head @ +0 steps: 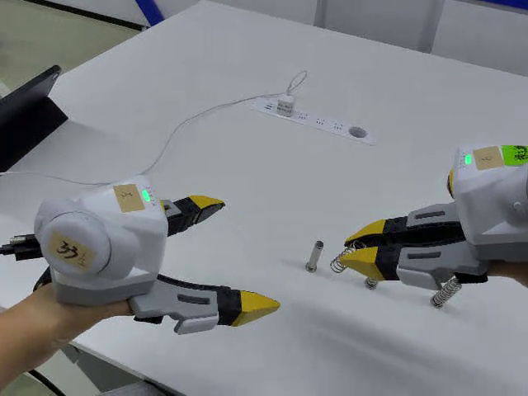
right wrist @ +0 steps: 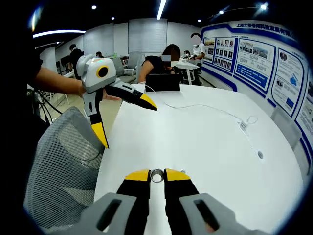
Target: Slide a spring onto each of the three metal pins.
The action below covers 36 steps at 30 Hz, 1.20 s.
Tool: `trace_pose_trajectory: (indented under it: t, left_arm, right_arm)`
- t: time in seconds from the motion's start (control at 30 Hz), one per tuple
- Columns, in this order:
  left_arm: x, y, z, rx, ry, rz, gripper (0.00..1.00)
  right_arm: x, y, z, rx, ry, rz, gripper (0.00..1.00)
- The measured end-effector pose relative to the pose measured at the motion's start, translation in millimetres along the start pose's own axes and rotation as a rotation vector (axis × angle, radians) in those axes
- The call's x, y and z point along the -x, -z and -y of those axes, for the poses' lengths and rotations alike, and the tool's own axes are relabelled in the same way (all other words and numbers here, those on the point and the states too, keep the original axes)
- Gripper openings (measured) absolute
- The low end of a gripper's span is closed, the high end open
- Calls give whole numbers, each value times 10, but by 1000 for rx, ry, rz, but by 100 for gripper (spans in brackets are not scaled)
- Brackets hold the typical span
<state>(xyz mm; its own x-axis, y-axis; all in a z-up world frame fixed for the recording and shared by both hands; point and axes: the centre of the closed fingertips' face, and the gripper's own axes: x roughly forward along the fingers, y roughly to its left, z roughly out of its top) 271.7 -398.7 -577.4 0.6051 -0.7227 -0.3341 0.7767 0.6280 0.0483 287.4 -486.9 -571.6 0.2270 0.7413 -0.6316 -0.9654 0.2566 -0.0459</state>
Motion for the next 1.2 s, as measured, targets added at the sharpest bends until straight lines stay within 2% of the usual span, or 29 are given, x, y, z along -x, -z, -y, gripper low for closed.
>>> trace_pose_trajectory:
  t: [0.17, 0.5, 0.8, 0.9, 1.2]
  left_arm:
    - [14, 6, -57, 10, -31, 3, 96]
    - [19, 41, -89, 27, -43, -4, 100]
    - [19, 101, -79, 30, -39, -27, 100]
    - [20, 125, -74, 34, -36, -32, 100]
    - [9, 183, -85, 52, -36, -34, 100]
  right_arm:
    - [-11, -1, 122, -10, 36, -8, 11]
    - [-88, -18, 344, -16, 97, -29, 11]
    - [-226, 22, 498, -45, 105, -61, 11]
    - [-271, 25, 527, -65, 106, -56, 11]
    - [-427, 57, 525, -76, 94, -76, 11]
